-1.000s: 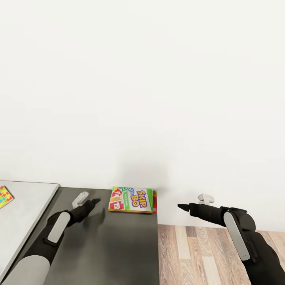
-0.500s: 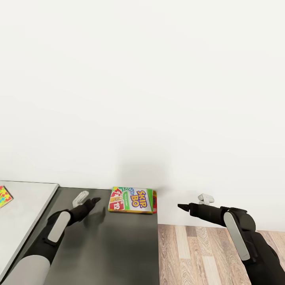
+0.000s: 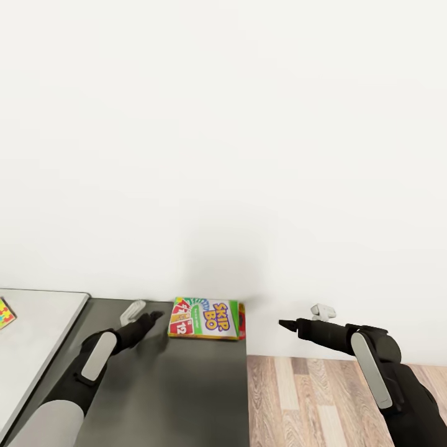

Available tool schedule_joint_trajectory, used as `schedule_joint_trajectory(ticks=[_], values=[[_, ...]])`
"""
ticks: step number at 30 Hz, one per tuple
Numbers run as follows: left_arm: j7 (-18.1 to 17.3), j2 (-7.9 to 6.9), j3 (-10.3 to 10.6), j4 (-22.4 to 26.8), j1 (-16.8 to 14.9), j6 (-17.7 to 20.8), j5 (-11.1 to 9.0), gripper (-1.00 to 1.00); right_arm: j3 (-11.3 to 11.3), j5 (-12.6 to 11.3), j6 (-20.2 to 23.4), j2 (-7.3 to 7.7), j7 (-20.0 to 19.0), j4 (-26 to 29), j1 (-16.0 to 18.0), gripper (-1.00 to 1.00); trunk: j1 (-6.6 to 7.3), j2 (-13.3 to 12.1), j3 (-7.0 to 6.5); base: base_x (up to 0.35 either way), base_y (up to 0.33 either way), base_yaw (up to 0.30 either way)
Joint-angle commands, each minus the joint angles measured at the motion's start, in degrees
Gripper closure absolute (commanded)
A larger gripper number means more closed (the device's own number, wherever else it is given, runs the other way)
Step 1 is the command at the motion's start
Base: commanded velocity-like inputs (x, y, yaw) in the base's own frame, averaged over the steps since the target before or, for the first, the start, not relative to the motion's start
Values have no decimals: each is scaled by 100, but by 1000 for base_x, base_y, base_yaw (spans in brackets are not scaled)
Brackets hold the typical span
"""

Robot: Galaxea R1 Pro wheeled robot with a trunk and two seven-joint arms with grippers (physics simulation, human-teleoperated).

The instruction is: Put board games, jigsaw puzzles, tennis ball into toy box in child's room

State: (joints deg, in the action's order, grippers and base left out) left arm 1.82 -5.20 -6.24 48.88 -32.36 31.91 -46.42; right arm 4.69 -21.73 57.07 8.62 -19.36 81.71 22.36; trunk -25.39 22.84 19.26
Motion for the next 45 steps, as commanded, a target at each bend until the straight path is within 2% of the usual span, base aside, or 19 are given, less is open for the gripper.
schedule_joint_trajectory(ticks=[1, 45], values=[[26, 5, 5, -170, 2, 27, -86, -100, 7, 50, 24, -1, -59, 3, 5, -100, -39, 8, 9, 45, 0, -108], [29, 2, 53, -168, 2, 35, -86, -100, 7, 46, 23, -1, -59, 3, 5, -100, -39, 8, 1, 5, 0, -15]])
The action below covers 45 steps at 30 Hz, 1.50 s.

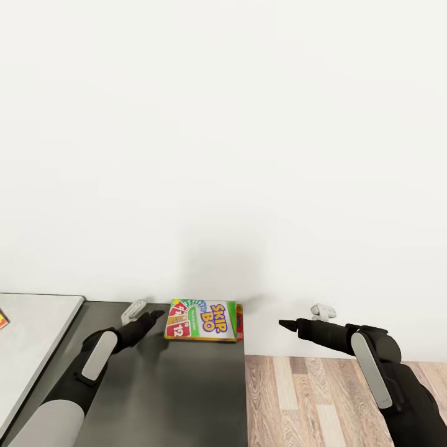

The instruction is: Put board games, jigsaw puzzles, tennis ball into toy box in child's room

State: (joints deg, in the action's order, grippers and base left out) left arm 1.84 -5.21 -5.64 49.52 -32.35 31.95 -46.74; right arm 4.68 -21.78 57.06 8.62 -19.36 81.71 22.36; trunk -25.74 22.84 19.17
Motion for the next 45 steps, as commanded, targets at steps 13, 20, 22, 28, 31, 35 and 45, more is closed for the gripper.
schedule_joint_trajectory(ticks=[13, 20, 22, 28, 31, 35, 45], values=[[26, 2, -4, -218, 1, 31, -55, -100, 11, 51, 24, -1, -59, 3, 5, -100, -5, 8, 11, -83, 0, 0], [26, 2, 1, -126, 1, 31, -55, -100, 14, 51, 18, -1, -59, 3, 5, -100, -5, 8, 11, -28, 0, 0], [26, 2, 1, -119, 1, 31, -55, -100, 15, 51, 18, -1, -59, 3, 5, -100, -5, 8, 11, -9, 0, 0], [28, 2, 2, -99, 1, 37, -55, -100, 15, 45, 18, -1, -59, 8, 5, -100, -5, 8, 11, -5, 0, 0], [31, 2, 2, -98, 1, 41, -55, -100, 15, 44, 20, -1, -59, 9, 5, -100, -5, 8, 12, -2, 0, 0], [37, 2, 2, -97, 1, 44, -55, -100, 16, 42, 20, -1, -59, 11, 5, -100, -5, 8, 31, 0, 0, 0], [55, 0, -1, -95, 1, 34, -37, -100, 16, 40, 19, -1, -59, 12, 5, -100, -5, 8, 112, 0, 0, 0]])
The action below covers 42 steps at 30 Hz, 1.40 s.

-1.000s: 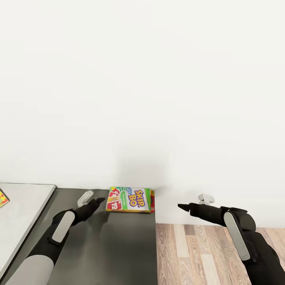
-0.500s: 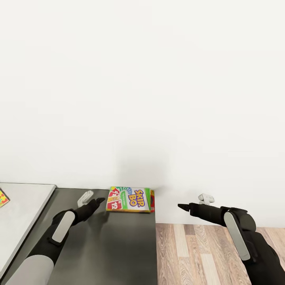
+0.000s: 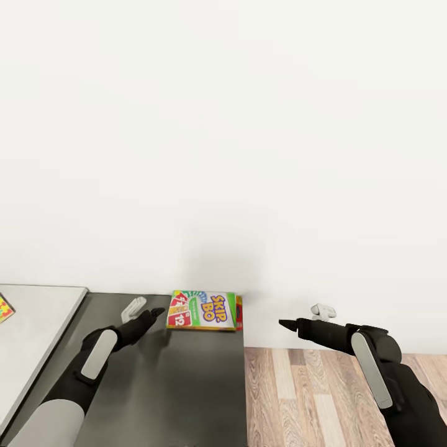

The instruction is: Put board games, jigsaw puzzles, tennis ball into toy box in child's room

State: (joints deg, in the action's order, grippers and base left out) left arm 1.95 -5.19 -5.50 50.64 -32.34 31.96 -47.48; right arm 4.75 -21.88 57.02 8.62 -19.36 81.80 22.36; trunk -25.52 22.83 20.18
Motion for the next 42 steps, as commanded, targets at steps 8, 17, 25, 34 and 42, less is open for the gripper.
schedule_joint_trajectory(ticks=[8, 17, 25, 34, 42], values=[[44, -7, -17, -205, -12, 30, 45, -100, 8, 49, 20, -1, -59, 7, 5, -100, -26, 8, 84, 0, 0, 0], [46, -15, -19, 232, -112, 34, 46, -100, 10, 45, 20, -1, -59, 10, 5, -100, -26, 8, 158, 0, 0, 0], [50, -23, -21, 743, -149, 37, 46, -100, 14, 47, 20, -1, -59, 11, 5, -100, -26, 8, 175, 0, 0, 0], [45, -25, -21, 884, -154, 33, 46, -100, 16, 49, 20, -1, -59, 12, 5, -100, -26, 8, 178, 0, 0, 0], [46, -26, -21, 879, -157, 34, 46, -100, 17, 47, 20, -1, -59, 12, 5, -100, -26, 8, 191, 0, 0, 0]])
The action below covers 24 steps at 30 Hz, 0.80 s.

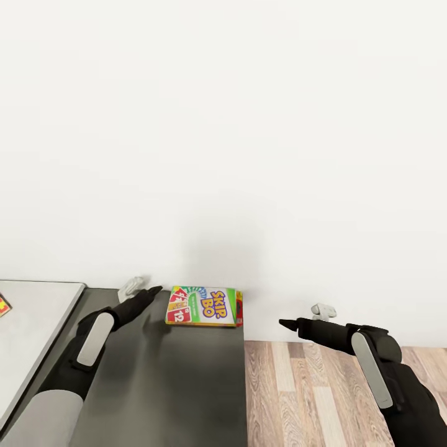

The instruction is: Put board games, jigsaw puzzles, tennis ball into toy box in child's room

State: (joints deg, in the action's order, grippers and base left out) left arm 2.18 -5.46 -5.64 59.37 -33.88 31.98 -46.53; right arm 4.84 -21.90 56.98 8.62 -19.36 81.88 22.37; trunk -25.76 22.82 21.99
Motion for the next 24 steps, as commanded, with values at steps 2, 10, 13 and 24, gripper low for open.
schedule_joint_trajectory(ticks=[2, 10, 13, 24], values=[[23, 1, -7, -7, -4, 34, -49, -100, 8, 50, 24, -1, -59, 3, 5, -100, -3, 10, 21, 0, 0, 0], [22, 1, -7, -28, -5, 36, -46, -100, 8, 48, 24, -1, -59, 3, 5, -100, -3, 10, 83, 0, 0, 0], [21, 1, -7, -43, -5, 36, -45, -100, 8, 47, 24, -1, -63, 3, 5, -100, -3, 10, 103, 0, 0, 0], [20, 1, -7, -257, -5, 34, -49, -100, 8, 46, 24, -1, -67, 3, 5, -100, -3, 10, 122, 0, 0, -40]])
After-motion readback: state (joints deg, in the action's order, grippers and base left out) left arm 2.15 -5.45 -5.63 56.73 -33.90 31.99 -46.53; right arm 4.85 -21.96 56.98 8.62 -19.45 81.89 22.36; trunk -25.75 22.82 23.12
